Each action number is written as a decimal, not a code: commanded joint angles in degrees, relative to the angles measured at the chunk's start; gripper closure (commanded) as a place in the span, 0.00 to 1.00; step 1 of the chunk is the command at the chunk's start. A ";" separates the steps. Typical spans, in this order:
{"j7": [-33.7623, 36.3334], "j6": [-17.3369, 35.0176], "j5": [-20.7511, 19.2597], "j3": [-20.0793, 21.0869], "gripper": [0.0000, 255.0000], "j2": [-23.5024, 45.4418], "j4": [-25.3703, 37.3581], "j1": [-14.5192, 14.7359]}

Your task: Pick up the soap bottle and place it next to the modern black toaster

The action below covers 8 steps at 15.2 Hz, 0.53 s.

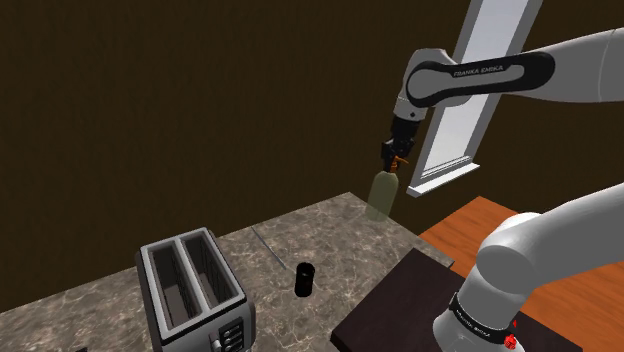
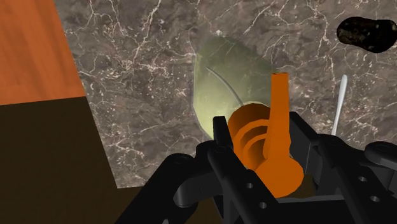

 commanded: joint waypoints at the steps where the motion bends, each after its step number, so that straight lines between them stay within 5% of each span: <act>1: -0.01 -1.71 0.05 0.07 1.00 -0.19 1.51 0.02; 8: 0.03 -7.09 0.26 0.34 1.00 -0.19 6.90 0.14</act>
